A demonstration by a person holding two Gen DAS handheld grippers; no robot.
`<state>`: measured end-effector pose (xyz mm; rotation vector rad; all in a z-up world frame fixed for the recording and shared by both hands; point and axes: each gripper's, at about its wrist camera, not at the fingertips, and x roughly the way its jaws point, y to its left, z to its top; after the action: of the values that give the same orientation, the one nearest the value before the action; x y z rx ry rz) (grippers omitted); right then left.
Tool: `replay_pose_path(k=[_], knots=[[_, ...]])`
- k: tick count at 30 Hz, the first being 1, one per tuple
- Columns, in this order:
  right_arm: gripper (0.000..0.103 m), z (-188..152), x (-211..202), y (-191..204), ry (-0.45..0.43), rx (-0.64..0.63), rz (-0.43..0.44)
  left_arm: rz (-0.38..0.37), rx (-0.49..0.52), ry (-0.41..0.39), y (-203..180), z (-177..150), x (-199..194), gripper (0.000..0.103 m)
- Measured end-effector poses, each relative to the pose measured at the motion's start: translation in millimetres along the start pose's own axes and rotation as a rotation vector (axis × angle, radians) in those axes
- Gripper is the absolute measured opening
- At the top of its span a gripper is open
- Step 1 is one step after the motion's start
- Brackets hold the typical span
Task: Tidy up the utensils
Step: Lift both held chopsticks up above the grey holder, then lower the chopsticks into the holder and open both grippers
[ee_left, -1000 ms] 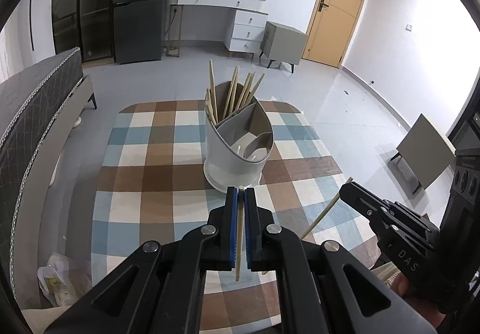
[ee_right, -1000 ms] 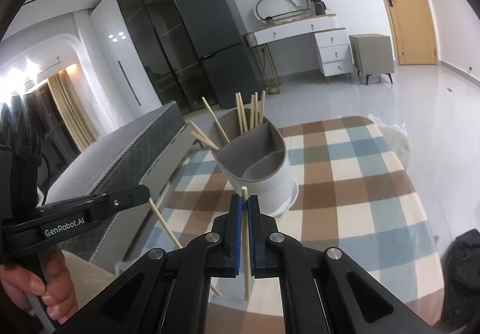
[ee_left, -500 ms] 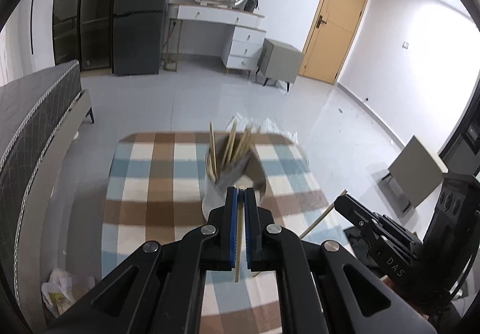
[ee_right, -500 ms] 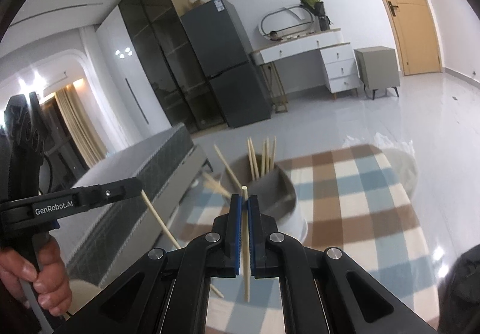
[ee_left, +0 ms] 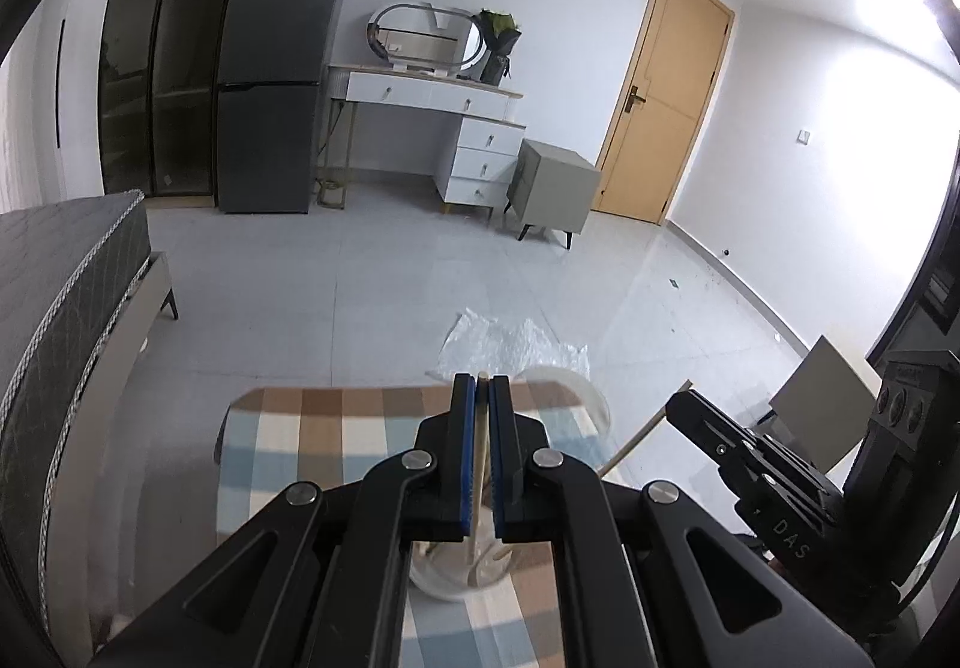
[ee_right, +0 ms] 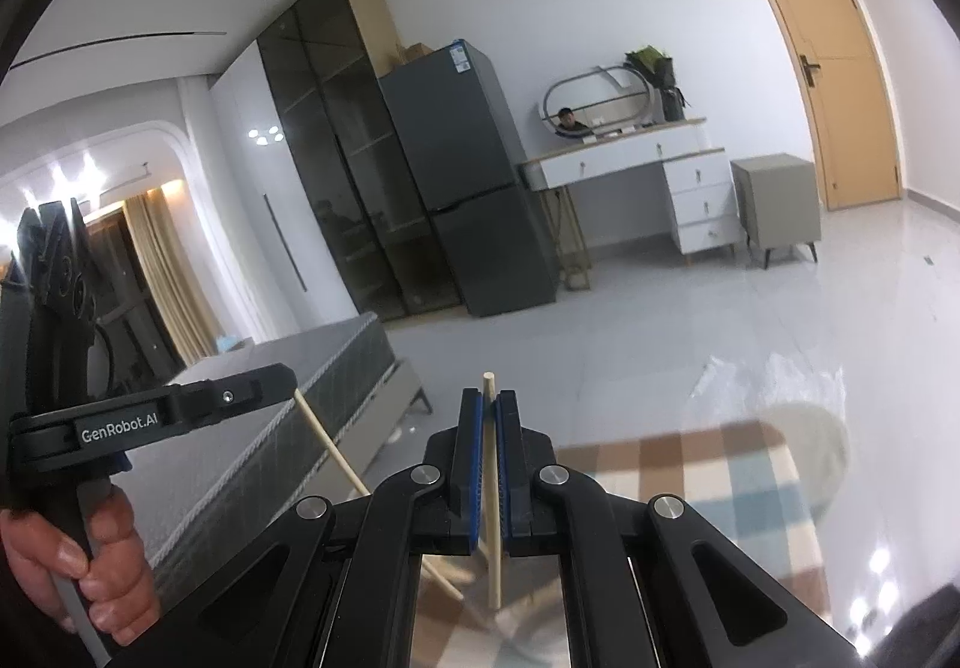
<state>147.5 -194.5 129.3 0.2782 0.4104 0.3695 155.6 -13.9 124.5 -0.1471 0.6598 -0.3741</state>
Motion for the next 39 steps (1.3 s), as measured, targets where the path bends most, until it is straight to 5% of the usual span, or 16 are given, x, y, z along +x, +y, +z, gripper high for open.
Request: replay_pose_path(k=[7, 18, 33, 39], knots=[[0.003, 8, 37, -2, 0.006, -0.012, 0.009, 0.017, 0.035, -0.014, 7, 8, 24, 0.000], [0.003, -27, 79, -25, 0.115, 0.013, 0.003, 0.027, 0.018, 0.082, 23, -24, 65, 0.000], [0.002, -69, 102, -19, 0.256, -0.039, 0.018, -0.017, 0.007, 0.210, 24, -47, 78, 0.000], [0.005, -66, 95, -25, 0.221, -0.021, -0.006, -0.019, 0.005, 0.249, 25, -50, 84, 0.000]])
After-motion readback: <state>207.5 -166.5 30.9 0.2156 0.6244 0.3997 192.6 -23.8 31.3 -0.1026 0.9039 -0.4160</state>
